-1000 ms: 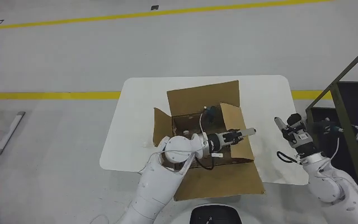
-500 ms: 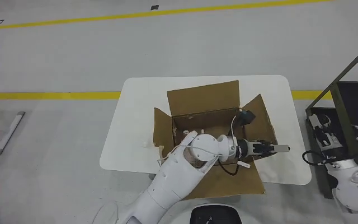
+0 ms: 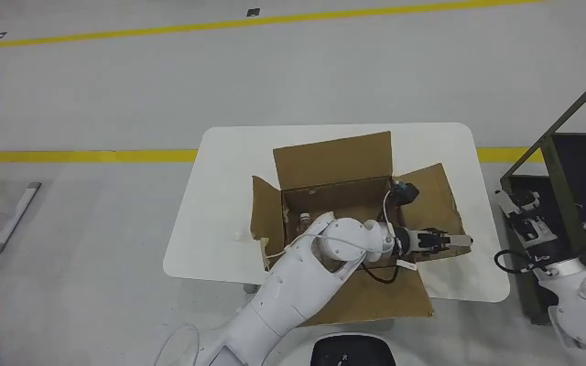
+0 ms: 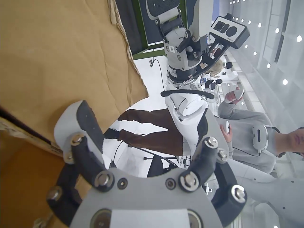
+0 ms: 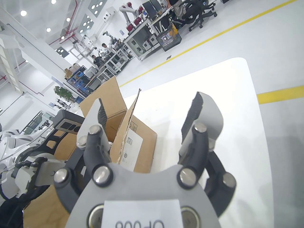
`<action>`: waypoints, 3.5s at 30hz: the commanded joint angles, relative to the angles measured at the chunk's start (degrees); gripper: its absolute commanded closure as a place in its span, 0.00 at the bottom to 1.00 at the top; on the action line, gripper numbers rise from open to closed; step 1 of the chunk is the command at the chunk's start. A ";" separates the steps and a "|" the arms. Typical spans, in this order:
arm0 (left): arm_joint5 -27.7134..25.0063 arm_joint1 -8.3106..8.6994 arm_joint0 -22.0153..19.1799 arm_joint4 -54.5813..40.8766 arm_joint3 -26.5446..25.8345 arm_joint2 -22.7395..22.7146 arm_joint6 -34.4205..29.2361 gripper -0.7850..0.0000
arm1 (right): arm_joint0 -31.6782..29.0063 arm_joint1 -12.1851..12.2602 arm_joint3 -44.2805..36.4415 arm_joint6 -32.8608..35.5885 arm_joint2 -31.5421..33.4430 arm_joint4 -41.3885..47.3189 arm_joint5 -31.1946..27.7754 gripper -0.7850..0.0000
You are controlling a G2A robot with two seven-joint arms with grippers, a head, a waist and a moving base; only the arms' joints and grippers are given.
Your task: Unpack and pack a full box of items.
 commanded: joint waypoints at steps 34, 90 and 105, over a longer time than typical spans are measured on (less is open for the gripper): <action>1.04 1.85 2.66 5.16 -2.25 -7.62 -0.19 0.00 | 6.42 -0.93 5.61 11.01 -9.94 8.16 3.47 1.00; 5.86 9.06 16.54 24.50 -21.85 -22.57 2.39 0.00 | 6.45 -3.13 5.59 4.22 -15.00 15.13 2.90 1.00; 12.36 10.51 14.50 43.68 -23.06 -20.75 -3.41 0.00 | 6.40 -3.28 5.39 2.75 -14.31 10.86 1.69 0.00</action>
